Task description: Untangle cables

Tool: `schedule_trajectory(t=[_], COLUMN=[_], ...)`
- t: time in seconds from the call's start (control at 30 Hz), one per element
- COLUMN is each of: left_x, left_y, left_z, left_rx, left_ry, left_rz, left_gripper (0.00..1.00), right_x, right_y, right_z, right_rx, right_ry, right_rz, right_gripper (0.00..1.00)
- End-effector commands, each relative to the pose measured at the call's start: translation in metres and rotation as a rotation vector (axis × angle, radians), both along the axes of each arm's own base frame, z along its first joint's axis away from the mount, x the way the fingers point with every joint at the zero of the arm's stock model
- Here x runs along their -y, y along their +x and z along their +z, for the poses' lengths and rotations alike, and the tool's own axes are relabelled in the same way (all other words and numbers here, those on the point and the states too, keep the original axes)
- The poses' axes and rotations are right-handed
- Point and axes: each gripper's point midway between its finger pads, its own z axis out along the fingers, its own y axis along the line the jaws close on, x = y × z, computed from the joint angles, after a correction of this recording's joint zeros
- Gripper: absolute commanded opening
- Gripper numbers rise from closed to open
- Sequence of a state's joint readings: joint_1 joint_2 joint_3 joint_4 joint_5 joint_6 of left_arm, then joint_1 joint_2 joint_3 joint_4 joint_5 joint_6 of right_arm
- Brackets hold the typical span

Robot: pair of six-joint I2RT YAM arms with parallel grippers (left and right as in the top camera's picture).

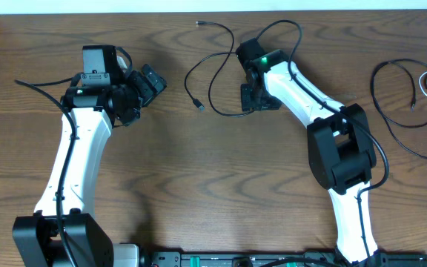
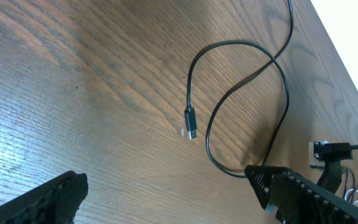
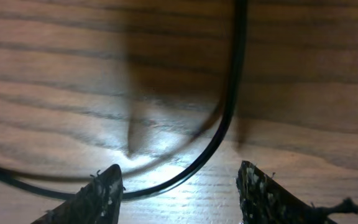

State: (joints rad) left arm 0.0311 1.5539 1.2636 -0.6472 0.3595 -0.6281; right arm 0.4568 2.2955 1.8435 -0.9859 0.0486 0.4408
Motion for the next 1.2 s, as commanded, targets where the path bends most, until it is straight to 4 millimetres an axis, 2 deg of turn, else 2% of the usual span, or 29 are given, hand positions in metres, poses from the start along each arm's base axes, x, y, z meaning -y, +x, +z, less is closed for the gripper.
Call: schedule_trajectory(t=[0.0, 0.07, 0.13, 0.33, 0.43, 0.47, 0.5, 0.6, 0.7, 0.8, 0.83, 0.93, 0.97, 1.0, 1.03, 1.1, 1.17], left_x=[-0.002, -0.002, -0.002, -0.002, -0.002, -0.002, -0.002, -0.002, -0.002, -0.002, -0.002, -0.002, -0.002, -0.002, -0.002, -0.002, -0.002], left_y=[0.001, 0.001, 0.001, 0.001, 0.001, 0.001, 0.001, 0.001, 0.001, 0.001, 0.001, 0.001, 0.001, 0.001, 0.001, 0.001, 0.001], left_z=[-0.003, -0.004, -0.004, -0.004, -0.003, -0.004, -0.003, -0.003, -0.004, -0.004, -0.004, -0.003, -0.003, -0.003, -0.003, -0.004, -0.003], left_rx=[-0.006, -0.007, -0.007, -0.007, -0.006, -0.007, -0.006, -0.006, -0.007, -0.007, -0.007, -0.006, -0.006, -0.006, -0.006, -0.007, -0.006], left_ry=[0.015, 0.015, 0.015, 0.015, 0.015, 0.015, 0.015, 0.015, 0.015, 0.015, 0.015, 0.015, 0.015, 0.015, 0.015, 0.015, 0.015], left_rz=[0.002, 0.002, 0.002, 0.002, 0.002, 0.002, 0.002, 0.002, 0.002, 0.002, 0.002, 0.002, 0.002, 0.002, 0.002, 0.002, 0.002], left_gripper=[1.0, 1.0, 1.0, 1.0, 1.0, 1.0, 1.0, 1.0, 1.0, 1.0, 1.0, 1.0, 1.0, 1.0, 1.0, 1.0, 1.0], right_x=[0.001, -0.005, -0.007, 0.004, 0.012, 0.016, 0.018, 0.031, 0.048, 0.07, 0.085, 0.132, 0.156, 0.179, 0.211, 0.273, 0.328], right_y=[0.001, 0.003, 0.002, -0.005, -0.003, -0.001, 0.0, 0.008, 0.026, 0.047, 0.055, 0.064, 0.063, 0.059, 0.05, 0.026, 0.0], right_z=[-0.006, -0.011, -0.016, -0.029, -0.031, -0.03, -0.028, -0.008, 0.04, 0.11, 0.143, 0.22, 0.251, 0.273, 0.301, 0.343, 0.373], right_rx=[0.026, 0.047, 0.056, 0.065, 0.065, 0.066, 0.063, 0.071, 0.127, 0.254, 0.324, 0.495, 0.565, 0.612, 0.669, 0.754, 0.825], right_ry=[-0.027, -0.017, -0.027, -0.1, -0.117, -0.116, -0.113, -0.1, -0.034, 0.06, 0.087, 0.108, 0.095, 0.071, 0.028, -0.075, -0.132], right_rz=[-0.017, -0.001, 0.011, 0.013, 0.0, -0.01, -0.016, -0.046, -0.071, -0.072, -0.085, -0.135, -0.159, -0.201, -0.269, -0.415, -0.582], right_gripper=[0.49, 0.42, 0.4, 0.35, 0.19, 0.06, 0.01, 0.01, 0.01, 0.01, 0.01, 0.01, 0.01, 0.01, 0.01, 0.01, 0.01])
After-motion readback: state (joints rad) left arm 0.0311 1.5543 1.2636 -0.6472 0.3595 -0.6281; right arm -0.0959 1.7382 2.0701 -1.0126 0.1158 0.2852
